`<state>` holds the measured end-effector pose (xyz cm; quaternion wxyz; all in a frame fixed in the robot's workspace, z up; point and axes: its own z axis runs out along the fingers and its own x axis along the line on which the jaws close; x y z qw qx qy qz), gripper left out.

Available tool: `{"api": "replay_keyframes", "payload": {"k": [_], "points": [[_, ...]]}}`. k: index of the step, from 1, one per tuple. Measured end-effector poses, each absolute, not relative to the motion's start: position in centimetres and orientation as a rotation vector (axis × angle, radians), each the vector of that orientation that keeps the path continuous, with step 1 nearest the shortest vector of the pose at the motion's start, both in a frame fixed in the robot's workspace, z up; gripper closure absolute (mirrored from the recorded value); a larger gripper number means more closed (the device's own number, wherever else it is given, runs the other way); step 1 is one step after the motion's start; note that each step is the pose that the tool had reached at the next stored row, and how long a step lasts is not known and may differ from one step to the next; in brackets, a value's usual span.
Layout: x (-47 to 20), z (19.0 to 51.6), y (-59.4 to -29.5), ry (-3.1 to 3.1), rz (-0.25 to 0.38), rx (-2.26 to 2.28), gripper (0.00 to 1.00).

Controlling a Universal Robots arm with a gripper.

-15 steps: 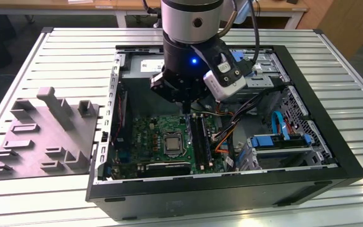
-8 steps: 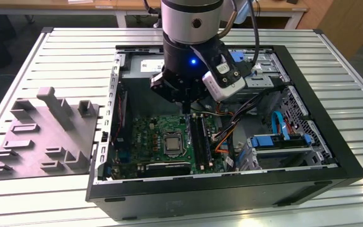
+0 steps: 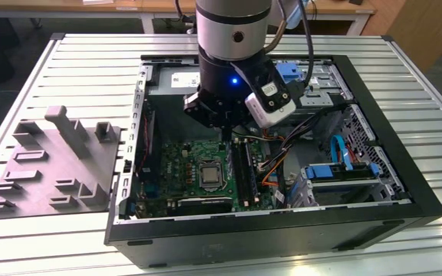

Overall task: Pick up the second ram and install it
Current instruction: 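Insert the second ram into the second slot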

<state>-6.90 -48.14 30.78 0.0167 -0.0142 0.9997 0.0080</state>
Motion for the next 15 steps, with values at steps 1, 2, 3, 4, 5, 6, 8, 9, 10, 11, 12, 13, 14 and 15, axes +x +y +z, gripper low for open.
{"api": "replay_keyframes", "payload": {"k": [1,2,3,4,5,6,8,9,10,11,12,13,14,15], "points": [[-6.8,30.6,-48.1,3.108,0.025,-0.044,0.88],[-6.8,30.5,-48.1,3.108,0.025,-0.044,0.88],[-6.6,30.3,-48.1,3.108,0.025,-0.044,0.88],[-6.5,30.2,-48.1,3.108,0.025,-0.044,0.88],[-6.4,30.1,-48.1,3.108,0.025,-0.044,0.88],[-6.3,30.0,-48.1,3.108,0.025,-0.044,0.88],[-5.9,29.9,-48.1,3.108,0.025,-0.044,0.88],[-5.7,29.8,-48.1,3.108,0.025,-0.044,0.88],[-5.6,29.7,-48.1,3.108,0.025,-0.044,0.88],[-5.4,29.6,-48.1,3.108,0.025,-0.045,0.88],[-5.3,29.5,-48.1,3.108,0.025,-0.045,0.88],[-5.2,29.4,-48.1,3.108,0.025,-0.045,0.88],[-5.1,29.2,-48.1,3.108,0.025,-0.045,0.88],[-5.1,29.1,-48.1,3.108,0.025,-0.045,0.88]]}}
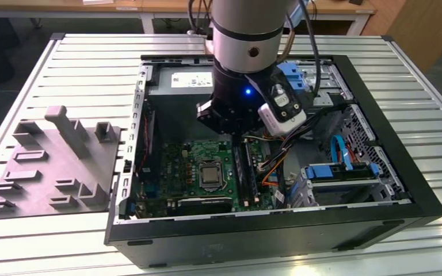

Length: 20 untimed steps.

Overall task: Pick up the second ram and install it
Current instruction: 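Insert the second ram into the second slot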

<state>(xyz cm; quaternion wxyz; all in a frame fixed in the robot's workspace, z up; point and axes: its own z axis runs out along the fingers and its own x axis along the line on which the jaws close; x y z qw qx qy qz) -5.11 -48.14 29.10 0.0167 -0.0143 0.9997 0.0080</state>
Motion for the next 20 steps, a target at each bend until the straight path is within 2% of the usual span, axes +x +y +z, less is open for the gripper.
{"api": "replay_keyframes", "payload": {"k": [20], "points": [[-4.4,27.4,-48.2,3.108,0.026,-0.040,0.88]]}}
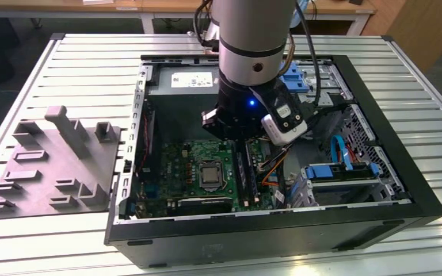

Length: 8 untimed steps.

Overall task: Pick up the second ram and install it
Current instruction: 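Insert the second ram into the second slot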

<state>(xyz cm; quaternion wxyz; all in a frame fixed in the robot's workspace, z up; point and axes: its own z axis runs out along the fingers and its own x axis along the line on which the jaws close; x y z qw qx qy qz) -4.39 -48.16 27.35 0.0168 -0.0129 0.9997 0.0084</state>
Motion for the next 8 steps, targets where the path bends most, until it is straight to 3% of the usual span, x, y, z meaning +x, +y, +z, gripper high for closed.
{"api": "replay_keyframes", "payload": {"k": [8], "points": [[-4.35,26.84,-48.26,3.108,0.026,-0.029,0.88]]}}
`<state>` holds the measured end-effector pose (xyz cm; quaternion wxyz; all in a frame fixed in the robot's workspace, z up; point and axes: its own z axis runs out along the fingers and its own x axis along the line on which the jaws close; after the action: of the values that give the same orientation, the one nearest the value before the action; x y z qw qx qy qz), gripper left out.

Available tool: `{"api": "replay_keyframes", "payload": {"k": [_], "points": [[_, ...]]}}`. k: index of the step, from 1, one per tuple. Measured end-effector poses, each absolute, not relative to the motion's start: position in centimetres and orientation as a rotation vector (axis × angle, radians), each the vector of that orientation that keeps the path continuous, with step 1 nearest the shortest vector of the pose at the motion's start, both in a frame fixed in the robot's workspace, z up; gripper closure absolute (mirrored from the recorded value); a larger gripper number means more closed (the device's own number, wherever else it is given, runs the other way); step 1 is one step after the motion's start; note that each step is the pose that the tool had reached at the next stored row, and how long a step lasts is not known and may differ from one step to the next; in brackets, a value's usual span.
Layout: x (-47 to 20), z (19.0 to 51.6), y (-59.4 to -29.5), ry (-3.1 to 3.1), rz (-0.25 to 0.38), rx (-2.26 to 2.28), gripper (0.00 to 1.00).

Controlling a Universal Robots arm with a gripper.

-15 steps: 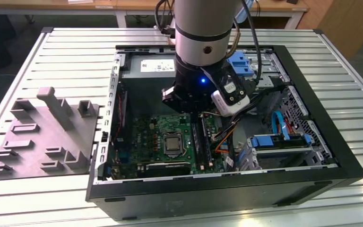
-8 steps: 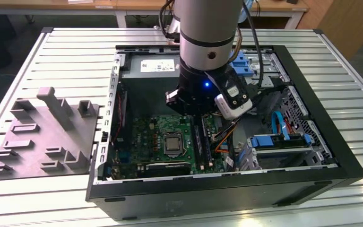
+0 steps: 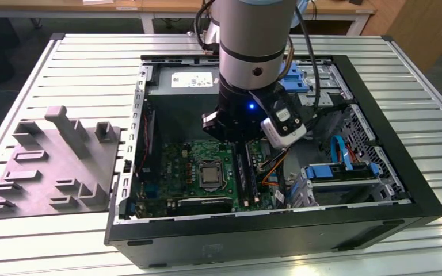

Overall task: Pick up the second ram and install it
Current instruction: 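Insert the second ram into the second slot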

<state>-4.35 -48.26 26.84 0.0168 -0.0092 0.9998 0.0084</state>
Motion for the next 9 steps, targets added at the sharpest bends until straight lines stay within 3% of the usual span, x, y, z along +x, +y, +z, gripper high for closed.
{"api": "replay_keyframes", "payload": {"k": [9], "points": [[-4.35,26.16,-48.38,3.108,0.025,0.017,0.88]]}}
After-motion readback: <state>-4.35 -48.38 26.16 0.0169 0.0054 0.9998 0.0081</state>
